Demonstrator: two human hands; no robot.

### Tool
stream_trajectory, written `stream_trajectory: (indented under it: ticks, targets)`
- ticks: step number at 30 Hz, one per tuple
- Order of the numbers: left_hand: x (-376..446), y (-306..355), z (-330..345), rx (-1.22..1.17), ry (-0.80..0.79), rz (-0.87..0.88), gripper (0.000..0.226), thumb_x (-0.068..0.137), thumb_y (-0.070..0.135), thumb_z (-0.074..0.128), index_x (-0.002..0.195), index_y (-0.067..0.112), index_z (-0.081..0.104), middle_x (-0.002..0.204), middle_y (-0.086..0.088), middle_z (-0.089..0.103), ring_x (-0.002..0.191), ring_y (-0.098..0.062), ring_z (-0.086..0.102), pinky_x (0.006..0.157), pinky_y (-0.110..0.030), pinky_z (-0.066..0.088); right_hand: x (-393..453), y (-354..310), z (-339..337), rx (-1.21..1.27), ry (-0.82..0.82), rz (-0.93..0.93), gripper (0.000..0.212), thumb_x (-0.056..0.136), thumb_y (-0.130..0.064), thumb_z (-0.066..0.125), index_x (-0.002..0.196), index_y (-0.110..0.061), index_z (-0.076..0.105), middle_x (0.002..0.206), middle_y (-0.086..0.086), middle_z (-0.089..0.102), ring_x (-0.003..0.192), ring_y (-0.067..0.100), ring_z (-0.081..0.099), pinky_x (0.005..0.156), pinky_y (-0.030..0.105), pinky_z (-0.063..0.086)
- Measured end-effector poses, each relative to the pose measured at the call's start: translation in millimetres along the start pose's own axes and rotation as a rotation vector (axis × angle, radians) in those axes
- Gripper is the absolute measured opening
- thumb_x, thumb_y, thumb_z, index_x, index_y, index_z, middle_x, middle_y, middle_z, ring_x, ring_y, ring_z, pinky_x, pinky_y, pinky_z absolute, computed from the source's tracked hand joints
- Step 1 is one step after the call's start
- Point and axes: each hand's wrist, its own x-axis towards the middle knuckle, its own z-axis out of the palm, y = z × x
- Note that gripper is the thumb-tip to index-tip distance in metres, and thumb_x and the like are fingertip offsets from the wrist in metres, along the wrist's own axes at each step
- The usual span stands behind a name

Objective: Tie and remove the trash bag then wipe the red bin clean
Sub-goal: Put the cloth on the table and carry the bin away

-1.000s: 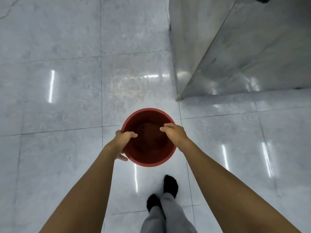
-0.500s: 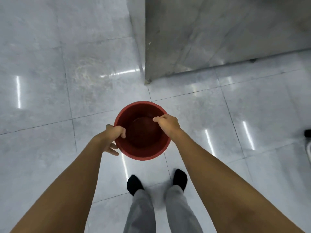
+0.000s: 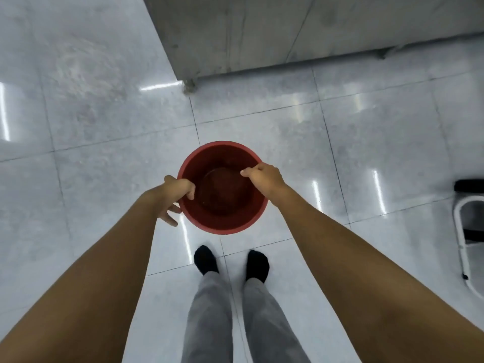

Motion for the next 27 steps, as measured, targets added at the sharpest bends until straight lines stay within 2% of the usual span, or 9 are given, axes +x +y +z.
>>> stream_trajectory:
  ticks: [2,5,12,16,20,27]
  targets:
    - [15,8,24,0.0,-0.004,0.008,0.079,0.059,0.02,0.059,0.134,0.017,0.034,0.121,-0.011,0.052,0.104,-0.034,0.057,0.064,-0.047,0.058,16,18,-14,0.02,0.015,0.015,0.032,0.082,-0.048,0.061,0.101,-0.022,0.065,0.128,0.008,0.055,0.113,0.031,0.055,0.102,0.049,0.044]
    - [41,21,53,0.002,-0.012,0.033,0.073,0.065,0.016,0.059,0.132,0.02,0.031,0.124,-0.01,0.05,0.106,-0.032,0.055,0.068,-0.045,0.056,42,40,-29,0.04,0.042,0.039,0.036,0.085,-0.046,0.061,0.107,-0.018,0.065,0.128,0.01,0.055,0.113,0.032,0.056,0.102,0.048,0.045]
    - [103,49,90,0.013,0.002,0.064,0.065,0.073,0.009,0.058,0.131,0.02,0.03,0.122,-0.013,0.05,0.108,-0.032,0.054,0.091,-0.05,0.051,103,65,-51,0.083,0.048,0.059,0.035,0.087,-0.042,0.062,0.109,-0.016,0.064,0.128,0.011,0.056,0.113,0.031,0.056,0.103,0.047,0.045]
    - [128,61,106,0.008,-0.016,0.066,0.064,0.072,0.011,0.058,0.13,0.019,0.031,0.12,-0.012,0.05,0.106,-0.03,0.055,0.091,-0.048,0.052,134,75,-60,0.078,0.058,0.048,0.028,0.086,-0.041,0.063,0.103,-0.019,0.062,0.129,0.01,0.056,0.114,0.03,0.056,0.104,0.046,0.044]
    - [147,68,124,-0.024,-0.027,0.066,0.063,0.073,0.011,0.059,0.129,0.02,0.031,0.122,-0.013,0.049,0.107,-0.031,0.054,0.093,-0.048,0.051,152,89,-64,0.077,0.076,0.075,0.042,0.085,-0.043,0.062,0.117,-0.017,0.062,0.131,0.011,0.054,0.116,0.031,0.055,0.105,0.047,0.043]
    - [161,67,134,0.006,-0.05,0.081,0.06,0.076,0.017,0.062,0.127,0.019,0.031,0.123,-0.013,0.049,0.105,-0.033,0.057,0.09,-0.045,0.052,164,110,-64,0.107,0.097,0.09,0.038,0.085,-0.041,0.064,0.115,-0.018,0.06,0.13,0.009,0.055,0.113,0.029,0.056,0.101,0.042,0.046]
